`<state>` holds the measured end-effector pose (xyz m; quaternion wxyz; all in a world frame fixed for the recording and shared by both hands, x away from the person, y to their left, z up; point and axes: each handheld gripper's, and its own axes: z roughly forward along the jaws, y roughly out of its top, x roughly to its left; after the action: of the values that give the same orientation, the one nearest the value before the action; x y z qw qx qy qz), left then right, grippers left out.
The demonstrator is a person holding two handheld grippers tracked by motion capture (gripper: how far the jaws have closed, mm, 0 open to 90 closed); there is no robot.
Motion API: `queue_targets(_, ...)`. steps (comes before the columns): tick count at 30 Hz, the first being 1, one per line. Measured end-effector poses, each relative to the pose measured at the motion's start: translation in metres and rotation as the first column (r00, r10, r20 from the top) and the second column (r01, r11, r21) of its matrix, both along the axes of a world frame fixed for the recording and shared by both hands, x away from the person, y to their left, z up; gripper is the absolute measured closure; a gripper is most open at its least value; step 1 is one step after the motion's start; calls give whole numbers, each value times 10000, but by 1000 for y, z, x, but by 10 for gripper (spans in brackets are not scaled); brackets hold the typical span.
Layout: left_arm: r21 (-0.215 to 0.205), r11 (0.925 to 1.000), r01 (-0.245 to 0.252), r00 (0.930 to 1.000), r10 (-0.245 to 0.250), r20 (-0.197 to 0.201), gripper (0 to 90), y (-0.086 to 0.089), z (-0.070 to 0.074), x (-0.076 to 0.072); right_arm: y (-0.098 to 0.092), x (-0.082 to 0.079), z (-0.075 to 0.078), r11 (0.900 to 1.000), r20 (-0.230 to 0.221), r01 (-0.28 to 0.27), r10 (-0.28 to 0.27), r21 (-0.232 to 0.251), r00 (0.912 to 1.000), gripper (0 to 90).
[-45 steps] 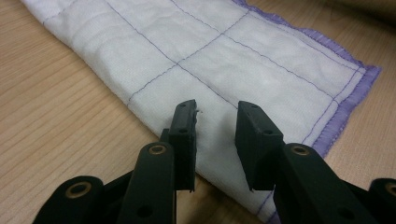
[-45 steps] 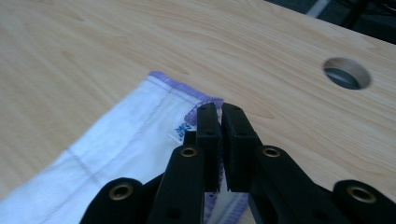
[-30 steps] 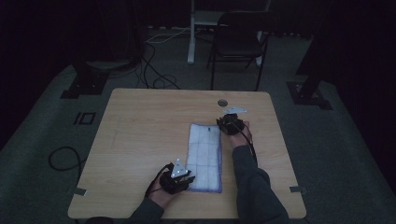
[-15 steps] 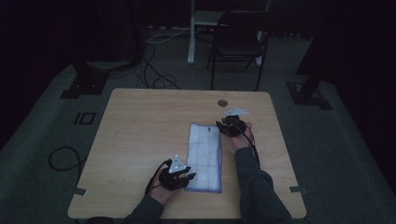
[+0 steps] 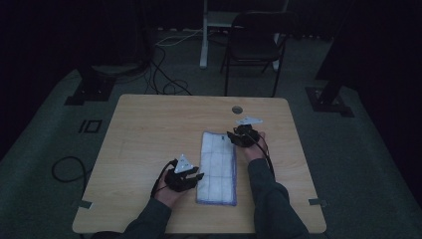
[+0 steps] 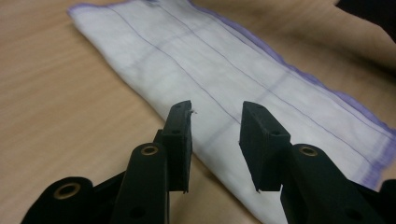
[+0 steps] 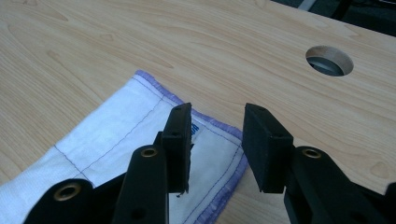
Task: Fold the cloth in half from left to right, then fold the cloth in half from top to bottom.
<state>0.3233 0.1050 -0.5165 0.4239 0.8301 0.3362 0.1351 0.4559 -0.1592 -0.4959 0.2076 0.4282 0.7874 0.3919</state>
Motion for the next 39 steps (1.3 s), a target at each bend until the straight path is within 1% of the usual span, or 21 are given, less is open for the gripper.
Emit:
queue_targets(4, -72, 9998, -209, 9997, 210, 142, 644, 2, 5, 14, 0, 0, 0, 10000, 9, -15, 15, 28, 10000, 625)
queue_targets(5, -72, 9998, -209, 9997, 210, 142, 642, 2, 5, 14, 0, 0, 0, 10000, 9, -15, 15, 28, 10000, 625)
queue_targets(6, -76, 9994, -329, 9993, 331, 194, 642, 2, 8, 20, -1, 0, 0, 10000, -3, -3, 3, 45, 10000, 625)
queue_targets(11, -181, 9984, -533, 9978, 539, 381, 633, 2, 14, 36, -3, 1, 0, 10000, -39, 34, -34, 16, 10000, 623)
queue_targets(12, -181, 9984, -533, 9978, 539, 381, 632, 2, 14, 36, -3, 1, 0, 10000, -39, 34, -34, 16, 10000, 623)
queue_targets(14, -218, 9976, -656, 9967, 665, 476, 629, 3, 16, 46, -3, 2, -1, 10000, -65, 47, -47, 40, 10000, 622)
queue_targets(18, -407, 9956, -849, 9951, 868, 467, 625, 3, 19, 59, -2, 2, -2, 10000, -119, 43, -43, 37, 9999, 620)
queue_targets(21, -317, 9952, -928, 9942, 943, 514, 622, 2, 20, 69, -2, 3, -3, 10000, -144, 60, -60, 51, 9999, 618)
queue_targets(28, -269, 9930, -1150, 9918, 1163, 530, 614, -1, 20, 88, -3, 3, -3, 9999, -178, 77, -76, 87, 9998, 609)
queue_targets(31, -132, 9931, -1162, 9915, 1168, 571, 608, -2, 18, 95, -4, 5, -5, 9999, -248, 142, -140, 79, 9996, 605)
queue_targets(34, -148, 9920, -1254, 9909, 1260, 477, 607, -4, 15, 103, -5, 6, -7, 9997, -324, 210, -206, 125, 9993, 602)
queue_targets(39, 65, 9895, -1445, 9887, 1441, 402, 607, -10, 8, 114, -3, 9, -12, 9994, -504, 289, -280, 175, 9983, 594)
